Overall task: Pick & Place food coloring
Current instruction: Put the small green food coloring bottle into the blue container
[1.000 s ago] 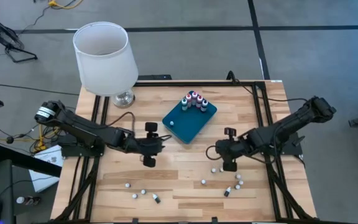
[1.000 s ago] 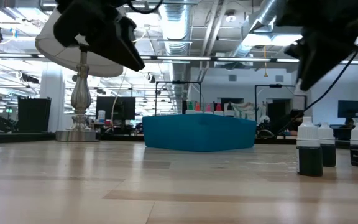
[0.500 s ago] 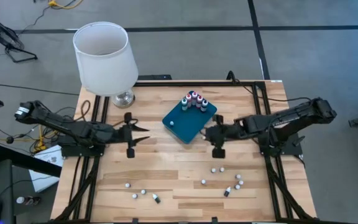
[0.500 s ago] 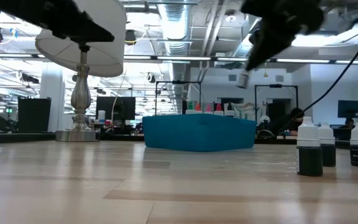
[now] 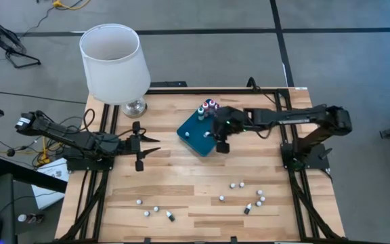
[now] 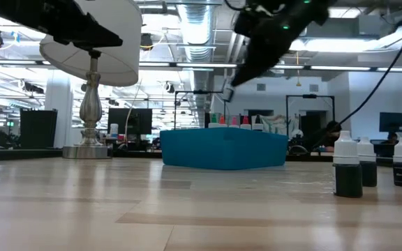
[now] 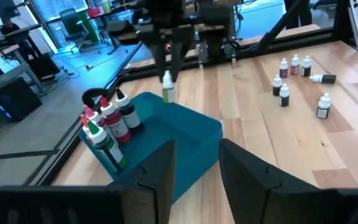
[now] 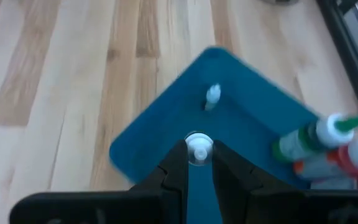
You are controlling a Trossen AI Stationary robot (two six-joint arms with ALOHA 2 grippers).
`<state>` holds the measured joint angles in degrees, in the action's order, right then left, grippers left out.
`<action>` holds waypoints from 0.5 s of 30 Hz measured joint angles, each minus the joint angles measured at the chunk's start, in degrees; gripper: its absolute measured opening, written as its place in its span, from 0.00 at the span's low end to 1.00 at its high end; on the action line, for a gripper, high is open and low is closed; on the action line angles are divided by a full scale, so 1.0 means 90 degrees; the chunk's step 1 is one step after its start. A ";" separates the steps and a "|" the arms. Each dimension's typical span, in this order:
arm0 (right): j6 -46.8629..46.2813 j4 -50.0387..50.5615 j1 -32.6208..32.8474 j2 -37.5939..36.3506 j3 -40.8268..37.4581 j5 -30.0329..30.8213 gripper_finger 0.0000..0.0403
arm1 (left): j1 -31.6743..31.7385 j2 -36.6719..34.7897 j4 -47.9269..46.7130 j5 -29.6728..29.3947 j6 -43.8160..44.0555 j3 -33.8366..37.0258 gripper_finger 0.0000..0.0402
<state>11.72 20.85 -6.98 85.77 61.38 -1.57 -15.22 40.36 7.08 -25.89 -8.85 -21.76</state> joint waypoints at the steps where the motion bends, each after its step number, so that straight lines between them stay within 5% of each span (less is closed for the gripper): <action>1: 0.0048 0.0021 -0.0052 0.0125 0.0144 -0.0063 0.12 | 0.0000 0.0000 0.0016 0.0002 -0.0001 0.0000 0.29; 15: 0.0216 0.0513 -0.0626 0.2150 0.1779 -0.0223 0.12 | 0.0000 0.0002 -0.0027 0.0002 -0.0009 0.0000 0.29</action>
<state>13.67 25.47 -12.61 105.12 77.40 -3.57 -15.22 40.38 6.83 -25.87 -8.94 -21.76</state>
